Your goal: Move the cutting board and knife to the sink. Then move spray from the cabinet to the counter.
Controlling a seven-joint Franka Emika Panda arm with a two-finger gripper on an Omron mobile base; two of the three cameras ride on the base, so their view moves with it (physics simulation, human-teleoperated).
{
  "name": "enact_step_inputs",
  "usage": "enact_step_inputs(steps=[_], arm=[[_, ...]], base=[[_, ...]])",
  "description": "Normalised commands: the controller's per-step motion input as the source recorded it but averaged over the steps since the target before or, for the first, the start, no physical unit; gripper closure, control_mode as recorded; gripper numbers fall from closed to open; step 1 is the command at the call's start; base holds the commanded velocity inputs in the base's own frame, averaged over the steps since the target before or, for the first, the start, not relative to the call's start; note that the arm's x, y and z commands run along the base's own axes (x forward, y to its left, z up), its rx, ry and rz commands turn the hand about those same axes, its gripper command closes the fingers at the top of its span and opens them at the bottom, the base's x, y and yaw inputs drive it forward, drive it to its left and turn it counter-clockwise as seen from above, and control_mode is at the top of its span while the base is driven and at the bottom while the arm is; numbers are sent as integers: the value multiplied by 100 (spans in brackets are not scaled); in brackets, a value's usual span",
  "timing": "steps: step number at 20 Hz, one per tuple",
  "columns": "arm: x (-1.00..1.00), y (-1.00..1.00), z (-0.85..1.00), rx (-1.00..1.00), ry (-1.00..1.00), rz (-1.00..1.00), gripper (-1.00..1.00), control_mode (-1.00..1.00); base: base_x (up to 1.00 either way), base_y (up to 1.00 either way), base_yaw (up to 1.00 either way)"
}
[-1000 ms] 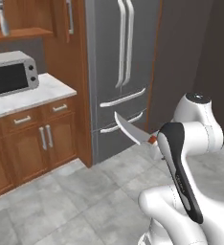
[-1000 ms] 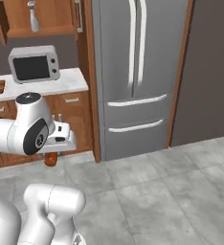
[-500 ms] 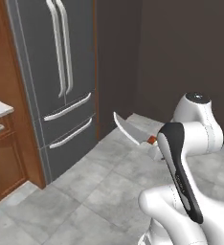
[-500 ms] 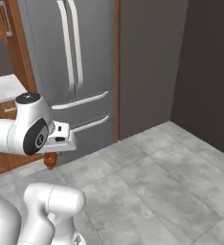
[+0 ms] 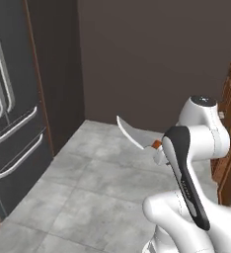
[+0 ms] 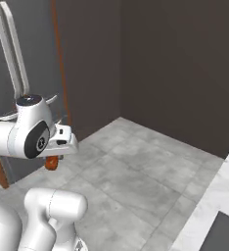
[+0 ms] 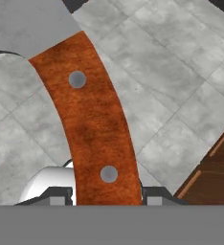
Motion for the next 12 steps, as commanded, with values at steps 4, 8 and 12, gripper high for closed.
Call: enact_step_inputs(steps=[4, 8, 12], arm=[[0, 0, 0, 0, 0, 0, 100, 100], [0, 0, 0, 0, 0, 0, 100, 100], [0, 0, 0, 0, 0, 0, 100, 100]], base=[[-59, -7, -49], [-79, -2, -43], [-77, -1, -43]])
